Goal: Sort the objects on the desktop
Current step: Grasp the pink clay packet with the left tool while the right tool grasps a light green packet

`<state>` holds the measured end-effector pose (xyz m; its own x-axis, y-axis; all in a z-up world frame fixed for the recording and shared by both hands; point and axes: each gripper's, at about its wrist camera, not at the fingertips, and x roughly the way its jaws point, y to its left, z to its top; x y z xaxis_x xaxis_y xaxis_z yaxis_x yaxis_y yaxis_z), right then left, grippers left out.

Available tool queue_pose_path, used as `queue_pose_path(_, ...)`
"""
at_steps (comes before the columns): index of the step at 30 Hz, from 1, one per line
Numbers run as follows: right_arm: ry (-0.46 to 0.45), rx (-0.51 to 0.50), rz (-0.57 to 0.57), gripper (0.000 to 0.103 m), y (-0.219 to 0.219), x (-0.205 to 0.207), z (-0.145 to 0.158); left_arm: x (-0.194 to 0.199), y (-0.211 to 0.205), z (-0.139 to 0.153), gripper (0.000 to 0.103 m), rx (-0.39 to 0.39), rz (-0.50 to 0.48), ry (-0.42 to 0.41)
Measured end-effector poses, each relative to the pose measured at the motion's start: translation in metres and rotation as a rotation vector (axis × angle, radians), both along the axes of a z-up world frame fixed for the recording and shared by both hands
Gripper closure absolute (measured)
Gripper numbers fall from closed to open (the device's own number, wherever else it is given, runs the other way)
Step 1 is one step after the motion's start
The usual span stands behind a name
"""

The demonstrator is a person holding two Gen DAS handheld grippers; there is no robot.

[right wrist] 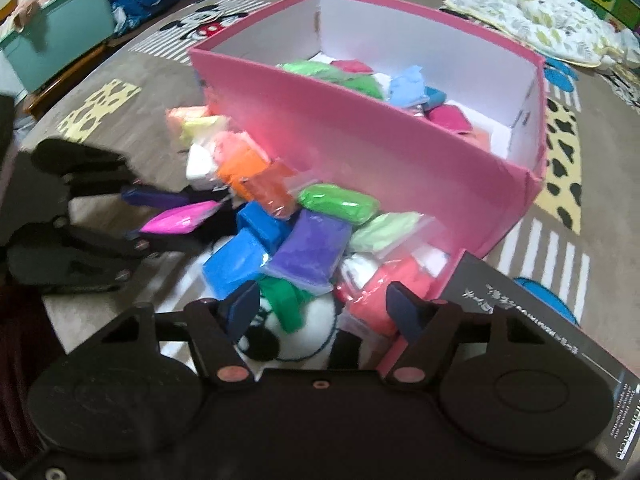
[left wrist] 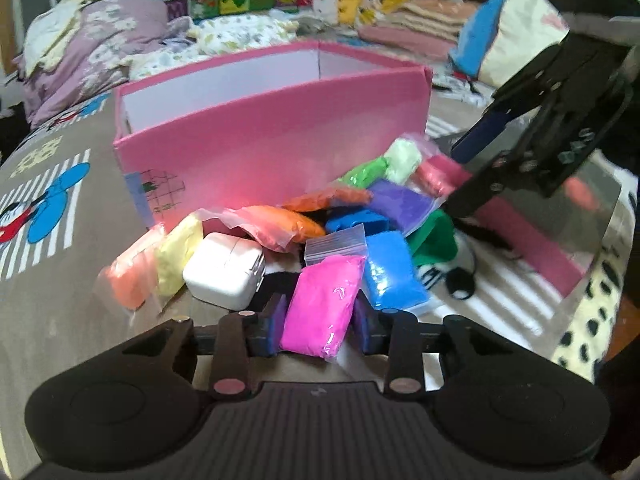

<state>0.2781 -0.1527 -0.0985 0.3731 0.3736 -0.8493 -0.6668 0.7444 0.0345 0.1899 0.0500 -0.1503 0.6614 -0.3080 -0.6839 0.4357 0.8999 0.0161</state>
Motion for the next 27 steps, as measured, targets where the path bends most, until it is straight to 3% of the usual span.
queue_pose_path(7,-0.023,-0.025,-0.040,0.043,-0.005,0.011,-0.005,-0.020,0.002,0.004,0.070,-0.106,0.057,-0.008)
queue_pose_path(14,0.044,0.103,-0.188,0.044,-0.018,0.038,-0.005,-0.026,0.002,-0.001,0.071,-0.221,0.163,0.012)
queue_pose_path(20,0.094,0.134,-0.270,0.068,-0.019,0.056,-0.017,-0.036,-0.014,0.003,0.071,-0.170,0.232,-0.064)
queue_pose_path(27,0.061,0.109,-0.212,0.076,0.002,0.059,-0.022,-0.038,-0.015,-0.006,0.070,-0.209,0.256,-0.062)
